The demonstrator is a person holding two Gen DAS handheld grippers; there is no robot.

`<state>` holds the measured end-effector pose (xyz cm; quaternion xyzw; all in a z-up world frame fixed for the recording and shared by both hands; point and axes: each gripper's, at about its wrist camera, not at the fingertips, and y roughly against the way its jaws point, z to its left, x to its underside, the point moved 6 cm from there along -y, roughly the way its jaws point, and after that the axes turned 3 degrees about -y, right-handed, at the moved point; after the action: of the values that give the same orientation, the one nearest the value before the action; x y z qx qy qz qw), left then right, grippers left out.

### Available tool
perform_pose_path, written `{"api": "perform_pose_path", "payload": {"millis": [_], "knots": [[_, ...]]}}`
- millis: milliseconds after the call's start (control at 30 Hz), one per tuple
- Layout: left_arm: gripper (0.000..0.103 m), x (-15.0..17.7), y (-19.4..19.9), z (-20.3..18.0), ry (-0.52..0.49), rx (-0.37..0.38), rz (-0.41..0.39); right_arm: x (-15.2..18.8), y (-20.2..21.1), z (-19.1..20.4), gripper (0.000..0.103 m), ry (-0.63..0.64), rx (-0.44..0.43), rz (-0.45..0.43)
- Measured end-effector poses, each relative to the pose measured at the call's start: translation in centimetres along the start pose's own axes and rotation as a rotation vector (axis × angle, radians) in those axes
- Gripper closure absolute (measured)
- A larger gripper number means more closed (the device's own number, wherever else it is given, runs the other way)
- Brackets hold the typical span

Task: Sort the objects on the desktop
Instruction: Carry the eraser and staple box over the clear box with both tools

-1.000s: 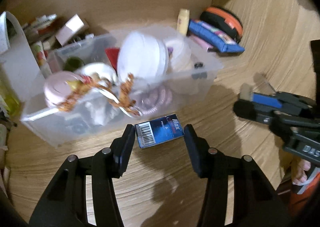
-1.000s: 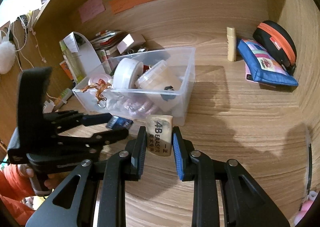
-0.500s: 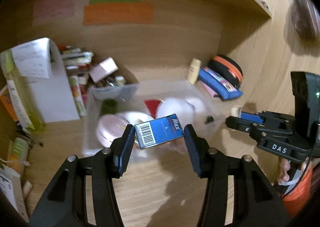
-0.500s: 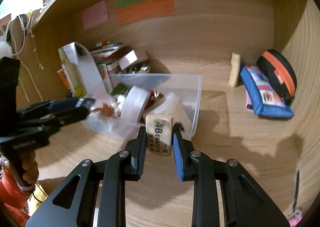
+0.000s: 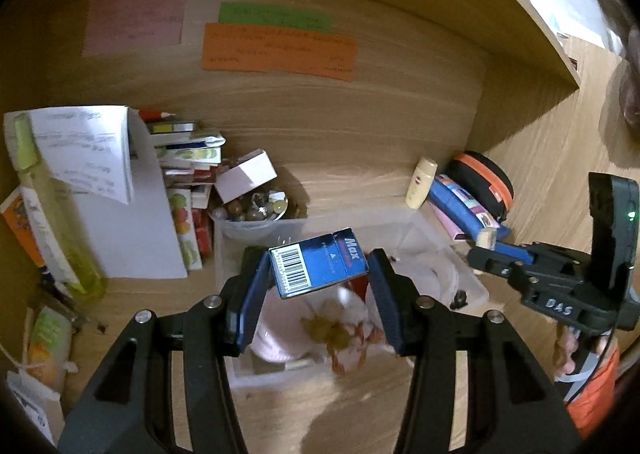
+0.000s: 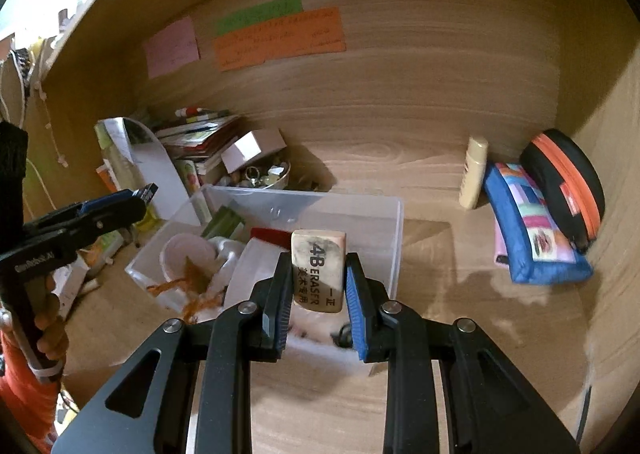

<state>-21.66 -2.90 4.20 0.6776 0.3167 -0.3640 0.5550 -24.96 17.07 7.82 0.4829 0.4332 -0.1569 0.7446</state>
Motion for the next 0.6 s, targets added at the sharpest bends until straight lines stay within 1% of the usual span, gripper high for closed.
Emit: {"api": "perform_pose_path", "payload": {"millis": [67, 133, 333, 400, 467, 600], "knots": [[0.053, -0.4, -0.9, 0.2, 0.011, 0.007, 0.004, -0.4, -0.9, -0.1, 0.08, 0.001, 0.01, 0.013], [0.053, -0.5, -1.8, 0.2, 0.019, 0.017, 0.016, -1.0, -1.9, -0.3, 0.08, -0.003, 0.001, 0.031], [0.053, -0.6, -5.4, 0.1, 0.009, 0.024, 0.089, -2.2, -4.3, -0.1, 0.08, 0.006, -0.025, 0.068], [0.053, -0.5, -6.3, 0.1, -0.003, 0.015, 0.1, -2.3, -5.1, -0.1, 0.08, 0.011, -0.016, 0.08], [0.053, -0.1, -7.0, 0.1, -0.005, 0.023, 0.117, -2.3, -5.9, -0.1, 0.08, 0.006, -0.013, 0.091], [0.053, 0.6, -8.2, -0.1, -0.014, 0.022, 0.145, -1.7, -7.1, -0.4, 0.08, -0.024, -0.023, 0.104]]}}
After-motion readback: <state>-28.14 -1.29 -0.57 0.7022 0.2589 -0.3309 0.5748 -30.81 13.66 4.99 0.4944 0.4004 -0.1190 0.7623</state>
